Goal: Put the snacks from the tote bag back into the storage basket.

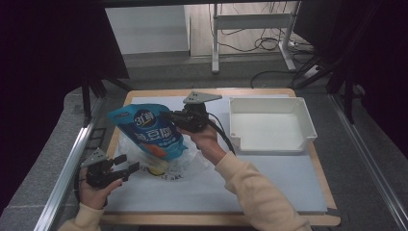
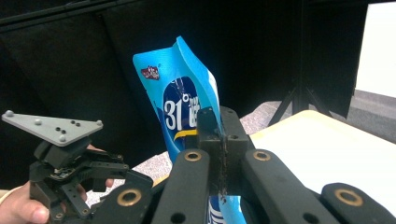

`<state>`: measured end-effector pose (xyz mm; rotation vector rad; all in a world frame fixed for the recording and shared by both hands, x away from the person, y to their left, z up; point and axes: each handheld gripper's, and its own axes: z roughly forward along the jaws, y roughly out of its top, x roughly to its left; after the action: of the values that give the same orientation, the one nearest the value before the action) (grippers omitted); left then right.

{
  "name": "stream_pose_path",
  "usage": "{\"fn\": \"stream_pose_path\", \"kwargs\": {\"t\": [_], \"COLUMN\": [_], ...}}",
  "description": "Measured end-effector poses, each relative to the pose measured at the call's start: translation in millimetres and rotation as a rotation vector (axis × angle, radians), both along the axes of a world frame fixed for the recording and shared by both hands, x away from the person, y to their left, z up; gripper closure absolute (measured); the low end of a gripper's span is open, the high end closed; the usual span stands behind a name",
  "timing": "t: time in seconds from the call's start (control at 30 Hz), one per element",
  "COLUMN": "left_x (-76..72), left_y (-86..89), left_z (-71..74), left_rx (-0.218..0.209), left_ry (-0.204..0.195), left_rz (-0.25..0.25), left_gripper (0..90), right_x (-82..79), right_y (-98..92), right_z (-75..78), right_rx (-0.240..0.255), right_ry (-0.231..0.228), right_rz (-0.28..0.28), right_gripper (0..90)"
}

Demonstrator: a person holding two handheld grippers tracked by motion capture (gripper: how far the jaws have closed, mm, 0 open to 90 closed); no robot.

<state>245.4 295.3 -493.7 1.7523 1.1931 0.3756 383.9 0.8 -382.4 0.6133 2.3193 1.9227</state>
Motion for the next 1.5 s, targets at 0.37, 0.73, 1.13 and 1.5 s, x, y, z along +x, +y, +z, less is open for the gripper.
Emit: {"fn": "stream_pose_path", "kwargs": {"t": [0.37, 0.73, 1.13, 1.5], "left_x": [-0.2, 1.4, 1.7, 2.0], "left_y": [-0.9, -1.5, -1.2, -1.7], "left_z": [0.3, -1.7, -2.2, -2.4], "left_rx": [0.0, 0.004, 0.006, 0.007], "left_ry": [-0.001, 0.014, 0.011, 0.009], "left_rz": [0.0, -0.002, 0.003, 0.006], "left_gripper": [30.1, 30.0, 30.1, 30.3], "right_x": [-6.7, -4.8, -3.7, -2.4], "right_y": [-9.3, -24.3, -43.6, -66.8], "right_z": [23.4, 41.8, 62.7, 75.1], "right_rx": [0.059, 0.114, 0.151, 0.158], "right_ry": [-0.033, -0.034, -0.065, -0.097], "right_rz": [0.017, 0.005, -0.012, -0.042], "right_gripper": [89.1, 89.1, 89.1, 89.2]}}
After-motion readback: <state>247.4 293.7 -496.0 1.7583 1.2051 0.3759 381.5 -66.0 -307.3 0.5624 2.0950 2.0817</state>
